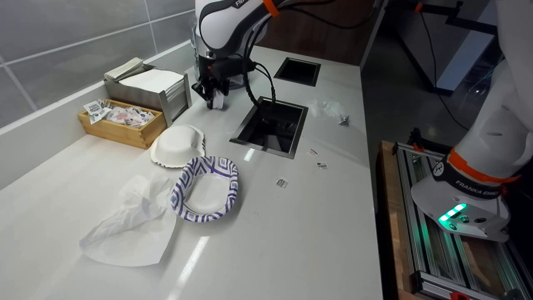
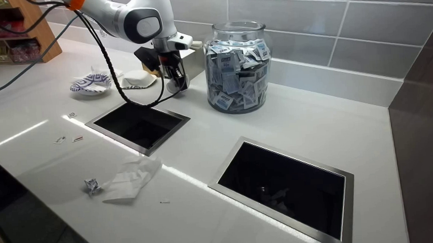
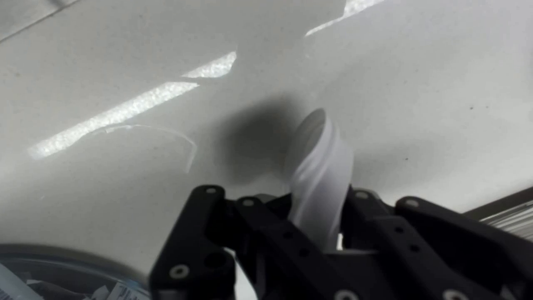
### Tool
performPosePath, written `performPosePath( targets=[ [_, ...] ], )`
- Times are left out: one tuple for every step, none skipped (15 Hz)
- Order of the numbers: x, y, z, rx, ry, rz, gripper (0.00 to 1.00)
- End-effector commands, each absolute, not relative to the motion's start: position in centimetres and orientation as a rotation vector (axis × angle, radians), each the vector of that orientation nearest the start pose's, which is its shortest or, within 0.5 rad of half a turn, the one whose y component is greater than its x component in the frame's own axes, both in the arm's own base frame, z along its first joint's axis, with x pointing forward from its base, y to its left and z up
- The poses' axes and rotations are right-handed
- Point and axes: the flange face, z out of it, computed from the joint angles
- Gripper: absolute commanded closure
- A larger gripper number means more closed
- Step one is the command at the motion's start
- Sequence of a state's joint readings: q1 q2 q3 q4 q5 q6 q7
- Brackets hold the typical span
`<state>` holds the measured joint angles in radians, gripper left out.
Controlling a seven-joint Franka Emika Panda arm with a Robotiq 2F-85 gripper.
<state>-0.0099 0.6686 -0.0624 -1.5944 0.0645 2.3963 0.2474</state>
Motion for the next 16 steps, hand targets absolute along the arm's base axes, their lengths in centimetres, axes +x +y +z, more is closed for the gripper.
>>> performPosePath(
  targets=[
    [70.7,-4.6,22.9,-3.055,0.557,-0.181,1.00],
    [70.7,-4.6,22.7,-3.057,0.558,-0.181,1.00],
    [70.7,-4.6,22.6,-3.057,0.557,-0.180,1.00],
    [70.7,-4.6,22.4,-3.059,0.554,-0.177,1.00],
    [70.7,-4.6,22.1,-3.060,0.553,-0.170,1.00],
    [70.6,-4.6,21.7,-3.064,0.549,-0.164,1.00],
    [70.6,-4.6,21.5,-3.068,0.537,-0.162,1.00],
    [70.5,-4.5,21.5,-3.074,0.515,-0.152,1.00],
    [70.5,-4.4,22.0,-3.076,0.500,-0.158,1.00],
    [70.4,-4.1,23.0,-3.090,0.472,-0.163,1.00],
    [70.2,-3.8,23.9,-3.098,0.448,-0.171,1.00],
    [70.1,-3.7,24.6,-3.114,0.430,-0.176,0.98],
    [70.0,-3.7,25.3,-3.132,0.412,-0.190,0.73],
    [69.8,-3.6,25.7,-3.139,0.406,-0.182,0.73],
    [69.6,-3.5,26.3,-3.152,0.400,-0.191,0.67],
    [69.4,-3.4,26.9,-3.162,0.390,-0.200,0.60]
  ],
)
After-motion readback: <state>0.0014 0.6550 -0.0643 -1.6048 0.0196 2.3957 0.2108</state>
